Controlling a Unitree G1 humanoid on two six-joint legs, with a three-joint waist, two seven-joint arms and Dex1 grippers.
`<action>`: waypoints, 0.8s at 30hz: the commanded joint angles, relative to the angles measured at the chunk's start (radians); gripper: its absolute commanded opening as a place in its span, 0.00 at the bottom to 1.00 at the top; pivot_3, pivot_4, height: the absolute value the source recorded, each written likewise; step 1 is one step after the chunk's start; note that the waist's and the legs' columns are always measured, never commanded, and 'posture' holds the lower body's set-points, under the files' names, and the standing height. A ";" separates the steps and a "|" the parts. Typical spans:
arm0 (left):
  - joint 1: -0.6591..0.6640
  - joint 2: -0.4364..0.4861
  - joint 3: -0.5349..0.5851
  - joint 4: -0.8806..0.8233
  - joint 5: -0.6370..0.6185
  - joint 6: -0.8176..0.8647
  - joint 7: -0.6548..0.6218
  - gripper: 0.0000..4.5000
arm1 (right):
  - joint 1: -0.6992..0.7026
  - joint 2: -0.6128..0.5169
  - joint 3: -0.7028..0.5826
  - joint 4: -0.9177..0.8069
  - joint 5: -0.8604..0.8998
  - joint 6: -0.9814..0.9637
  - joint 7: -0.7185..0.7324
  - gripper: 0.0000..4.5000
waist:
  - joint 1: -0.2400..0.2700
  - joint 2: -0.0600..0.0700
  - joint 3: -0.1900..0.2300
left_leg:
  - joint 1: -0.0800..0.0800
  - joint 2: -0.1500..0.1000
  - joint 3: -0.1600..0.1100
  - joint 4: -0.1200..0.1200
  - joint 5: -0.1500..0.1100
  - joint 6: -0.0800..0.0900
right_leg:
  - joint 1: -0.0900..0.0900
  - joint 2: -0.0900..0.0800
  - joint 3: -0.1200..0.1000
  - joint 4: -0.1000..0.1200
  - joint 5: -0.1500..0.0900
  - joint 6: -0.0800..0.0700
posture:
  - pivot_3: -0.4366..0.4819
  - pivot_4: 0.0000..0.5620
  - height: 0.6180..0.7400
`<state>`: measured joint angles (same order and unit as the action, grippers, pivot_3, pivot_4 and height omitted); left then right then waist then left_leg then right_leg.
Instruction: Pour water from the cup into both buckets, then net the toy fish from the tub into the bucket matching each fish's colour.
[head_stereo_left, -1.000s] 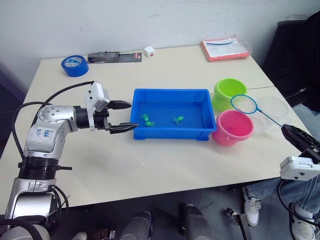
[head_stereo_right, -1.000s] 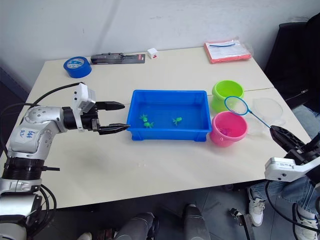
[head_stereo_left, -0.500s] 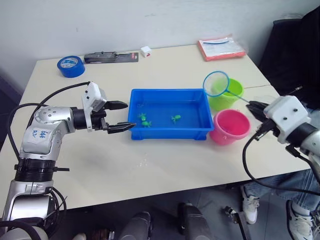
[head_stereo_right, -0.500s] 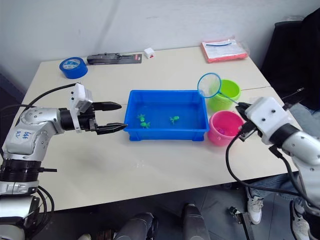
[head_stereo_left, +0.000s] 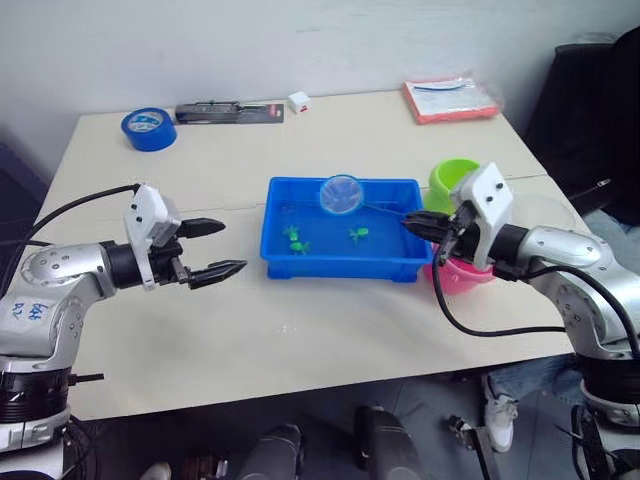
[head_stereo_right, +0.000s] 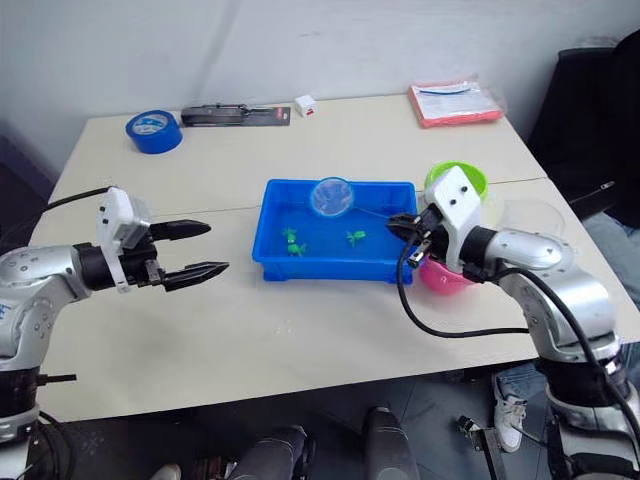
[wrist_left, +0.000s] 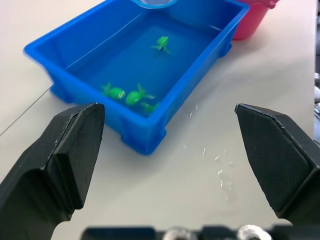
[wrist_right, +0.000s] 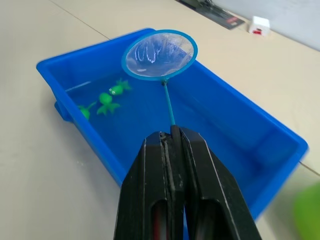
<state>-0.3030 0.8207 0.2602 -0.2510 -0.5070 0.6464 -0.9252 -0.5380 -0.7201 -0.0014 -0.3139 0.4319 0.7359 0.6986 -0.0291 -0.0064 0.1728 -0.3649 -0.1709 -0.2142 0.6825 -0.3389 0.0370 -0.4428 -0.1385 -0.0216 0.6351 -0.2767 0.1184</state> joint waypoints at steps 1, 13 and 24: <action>0.027 0.020 0.063 -0.069 -0.033 0.017 0.027 1.00 | -0.032 0.014 -0.002 0.023 -0.008 -0.029 0.012 0.17 | 0.007 0.000 0.000 | -0.004 -0.003 -0.007 0.001 0.004 -0.002 | -0.003 -0.002 0.001 0.001 0.000 0.000 | 0.48 0.27 1.00; 0.120 0.030 0.140 -0.168 -0.080 0.074 0.087 1.00 | -0.092 0.058 0.036 0.093 -0.038 -0.071 0.048 0.17 | 0.002 0.000 0.000 | -0.008 -0.011 -0.012 0.001 0.007 0.000 | 0.005 -0.014 -0.007 -0.005 -0.008 0.014 | 0.48 0.27 1.00; 0.130 0.045 0.149 -0.163 -0.100 0.079 0.099 1.00 | -0.128 0.061 0.017 0.103 -0.083 -0.018 -0.010 0.17 | 0.034 0.001 0.000 | -0.006 -0.022 -0.015 -0.001 0.010 0.002 | -0.001 -0.010 0.012 0.008 -0.017 0.009 | 0.48 0.27 1.00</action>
<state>-0.1714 0.8469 0.3776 -0.3890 -0.5874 0.7297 -0.8288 -0.6327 -0.6510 0.0407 -0.1914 0.3522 0.7063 0.7020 0.0053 -0.0056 0.1724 -0.3702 -0.1907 -0.2249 0.6814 -0.3291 0.0386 -0.4445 -0.1489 -0.0078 0.6417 -0.2931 0.1285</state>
